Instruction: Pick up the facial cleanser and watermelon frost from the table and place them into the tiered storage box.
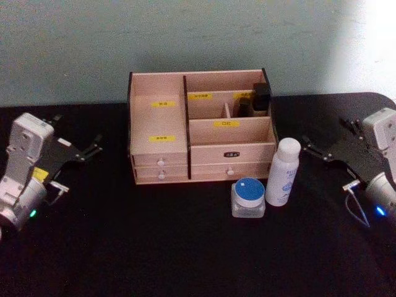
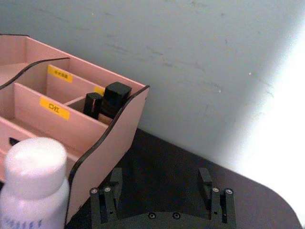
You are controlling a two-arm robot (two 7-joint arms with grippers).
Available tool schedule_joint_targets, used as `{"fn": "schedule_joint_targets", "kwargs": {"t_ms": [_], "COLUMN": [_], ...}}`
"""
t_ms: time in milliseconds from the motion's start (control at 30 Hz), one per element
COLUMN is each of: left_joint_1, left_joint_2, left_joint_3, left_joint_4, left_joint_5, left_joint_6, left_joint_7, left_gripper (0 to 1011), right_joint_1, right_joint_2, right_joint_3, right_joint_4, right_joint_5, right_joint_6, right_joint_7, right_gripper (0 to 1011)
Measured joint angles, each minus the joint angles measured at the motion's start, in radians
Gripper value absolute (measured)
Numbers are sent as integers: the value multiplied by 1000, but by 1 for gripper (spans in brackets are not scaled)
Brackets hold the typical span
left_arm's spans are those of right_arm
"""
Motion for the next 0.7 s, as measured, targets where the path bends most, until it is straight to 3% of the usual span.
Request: {"fn": "schedule_joint_targets", "kwargs": {"t_ms": [500, 700], "left_joint_1": [0, 0], "left_joint_2": [0, 0], "left_joint_3": [0, 0], "left_joint_4": [0, 0], "left_joint_5": [0, 0], "left_joint_6": [0, 0], "left_joint_7": [0, 0], "left_gripper": [1001, 1001], "right_joint_1": [-176, -249], "right_joint_2": [78, 109], "right_joint_3": [79, 107], "right_joint_4": [-171, -249], "right_joint_5": [56, 96], "right_joint_6": [69, 101], "right_joint_7": [45, 98], "right_gripper": [1000, 1000]}}
